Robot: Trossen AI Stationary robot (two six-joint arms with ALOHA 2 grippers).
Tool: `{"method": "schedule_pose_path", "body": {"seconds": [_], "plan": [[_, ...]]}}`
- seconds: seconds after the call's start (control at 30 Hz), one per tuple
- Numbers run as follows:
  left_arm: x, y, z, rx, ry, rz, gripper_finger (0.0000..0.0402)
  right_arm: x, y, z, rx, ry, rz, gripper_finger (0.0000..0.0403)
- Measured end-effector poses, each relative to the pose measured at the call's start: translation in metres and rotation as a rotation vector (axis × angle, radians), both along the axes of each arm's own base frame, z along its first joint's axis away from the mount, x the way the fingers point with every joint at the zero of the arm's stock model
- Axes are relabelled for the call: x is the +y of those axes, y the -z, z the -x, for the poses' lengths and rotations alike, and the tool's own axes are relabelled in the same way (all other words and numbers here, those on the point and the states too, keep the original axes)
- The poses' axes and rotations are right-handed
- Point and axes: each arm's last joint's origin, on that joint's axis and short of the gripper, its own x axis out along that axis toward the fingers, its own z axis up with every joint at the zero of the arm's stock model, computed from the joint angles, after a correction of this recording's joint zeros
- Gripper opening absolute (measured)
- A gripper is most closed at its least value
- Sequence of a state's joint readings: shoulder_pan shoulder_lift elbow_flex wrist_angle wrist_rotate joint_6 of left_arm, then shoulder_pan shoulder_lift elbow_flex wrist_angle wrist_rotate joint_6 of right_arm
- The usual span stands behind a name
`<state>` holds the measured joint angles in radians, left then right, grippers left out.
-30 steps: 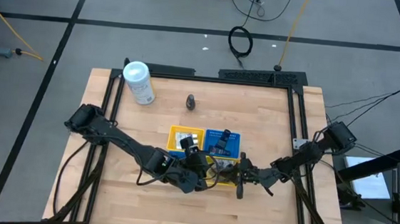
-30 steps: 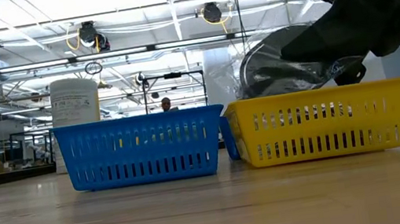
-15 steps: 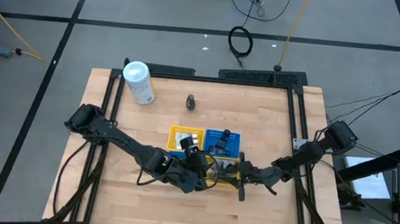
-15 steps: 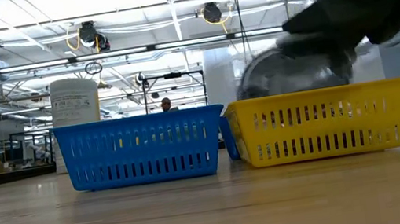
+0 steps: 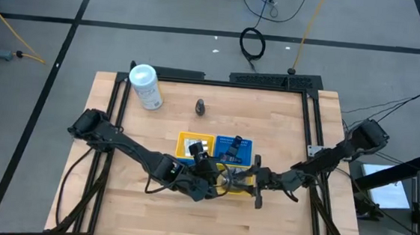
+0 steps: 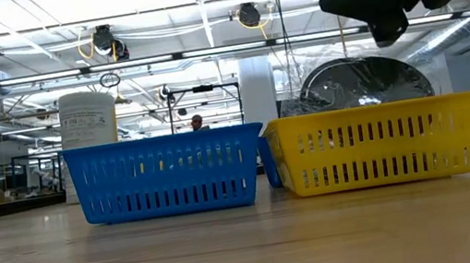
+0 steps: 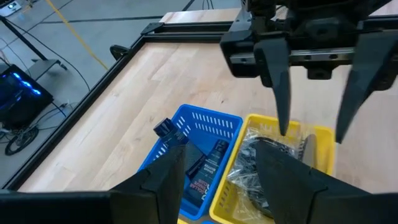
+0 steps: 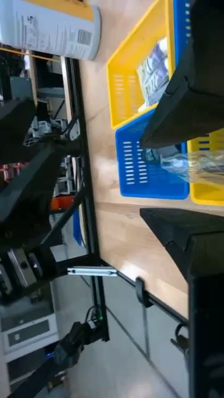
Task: Pick & Place Travel size toiletries
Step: Put the gray deodorant into the left blue bin
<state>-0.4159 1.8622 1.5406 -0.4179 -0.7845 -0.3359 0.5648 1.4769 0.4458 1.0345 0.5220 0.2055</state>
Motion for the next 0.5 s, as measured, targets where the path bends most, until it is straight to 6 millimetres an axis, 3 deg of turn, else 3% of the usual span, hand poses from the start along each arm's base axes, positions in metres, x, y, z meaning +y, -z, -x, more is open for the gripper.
{"method": "schedule_pose_path", "body": {"seconds": [0.33, 0.5], "plan": [[0.013, 0.003, -0.002, 0.041, -0.038, -0.012, 0.0191, 0.001, 0.001, 0.003, 0.057, -0.098, -0.002, 0.0161], [0.033, 0.006, -0.003, 0.109, -0.086, -0.095, 0.0191, 0.002, 0.002, 0.003, 0.07, -0.106, 0.011, 0.016]]}}
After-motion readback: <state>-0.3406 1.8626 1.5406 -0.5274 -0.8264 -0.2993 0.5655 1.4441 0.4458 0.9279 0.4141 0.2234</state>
